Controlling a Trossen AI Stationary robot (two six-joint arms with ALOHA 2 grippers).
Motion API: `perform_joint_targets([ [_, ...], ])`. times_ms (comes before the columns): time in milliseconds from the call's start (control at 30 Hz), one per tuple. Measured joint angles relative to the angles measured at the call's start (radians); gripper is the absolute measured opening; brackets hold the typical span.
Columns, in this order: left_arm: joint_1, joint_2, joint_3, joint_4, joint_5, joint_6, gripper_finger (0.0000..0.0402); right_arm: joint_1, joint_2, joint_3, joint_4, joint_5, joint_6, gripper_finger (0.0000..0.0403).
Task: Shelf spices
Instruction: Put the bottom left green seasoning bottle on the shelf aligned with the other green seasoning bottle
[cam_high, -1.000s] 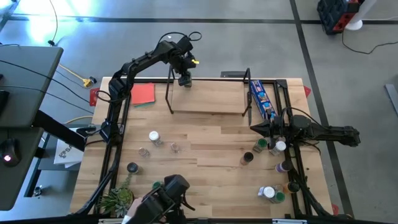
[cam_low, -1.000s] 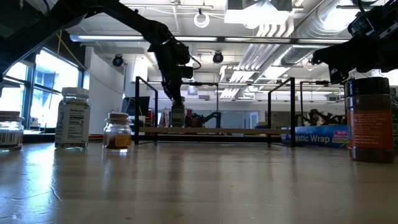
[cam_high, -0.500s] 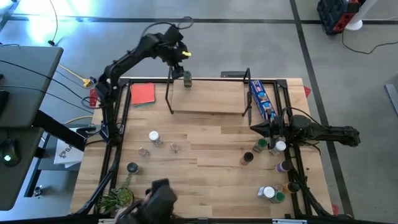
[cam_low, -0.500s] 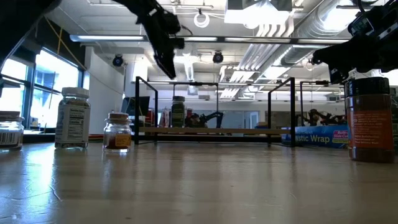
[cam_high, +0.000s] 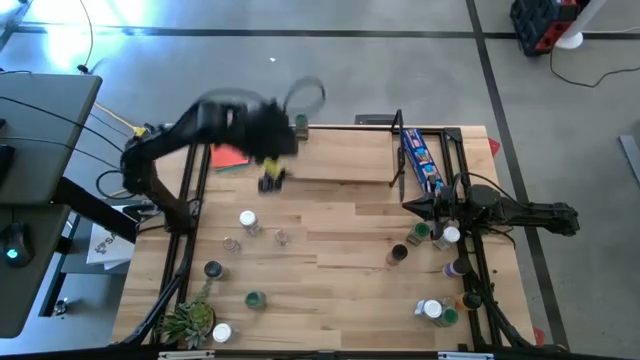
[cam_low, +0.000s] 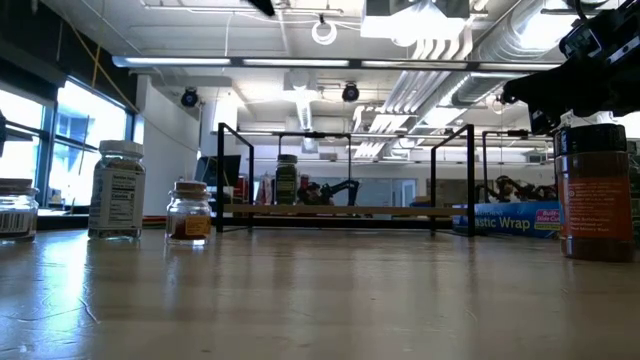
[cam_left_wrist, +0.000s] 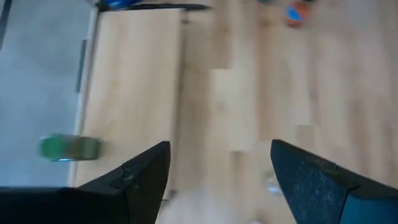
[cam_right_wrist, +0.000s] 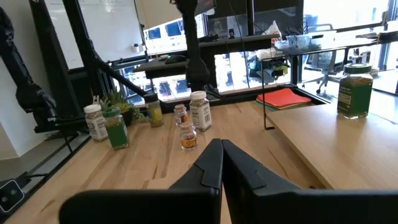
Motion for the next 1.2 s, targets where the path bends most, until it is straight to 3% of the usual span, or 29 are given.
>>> perform_joint_targets([
  [167,-0.34,-0.035,-0.182,0.082,-0.244,-0.307,0.027,0.0,0.0,0.0,0.0,0.0,0.0,0.0],
  [300,-0.547,-0.036,-0.32,0.103,-0.399,-0.616,0.027,0.0,0.0,0.0,0.0,0.0,0.0,0.0],
  [467,-0.711,-0.035,-0.46,0.151,-0.376,-1.024,0.027,0.0,0.0,0.0,0.0,0.0,0.0,0.0],
  [600,-0.774,-0.036,-0.536,0.224,-0.218,-1.213,0.027,0.0,0.0,0.0,0.0,0.0,0.0,0.0],
  [767,-0.79,-0.035,-0.601,0.324,0.001,-1.227,0.0278,0.0,0.0,0.0,0.0,0.0,0.0,0.0],
  [867,-0.795,-0.034,-0.625,0.366,0.074,-1.226,0.0282,0.0,0.0,0.0,0.0,0.0,0.0,0.0],
  [1000,-0.829,-0.026,-0.624,0.363,0.068,-1.168,0.0283,0.0,0.0,0.0,0.0,0.0,0.0,0.0],
  [1200,-0.885,-0.006,-0.624,0.336,-0.033,-1.053,0.0283,0.0,0.0,0.0,0.0,0.0,0.0,0.0],
])
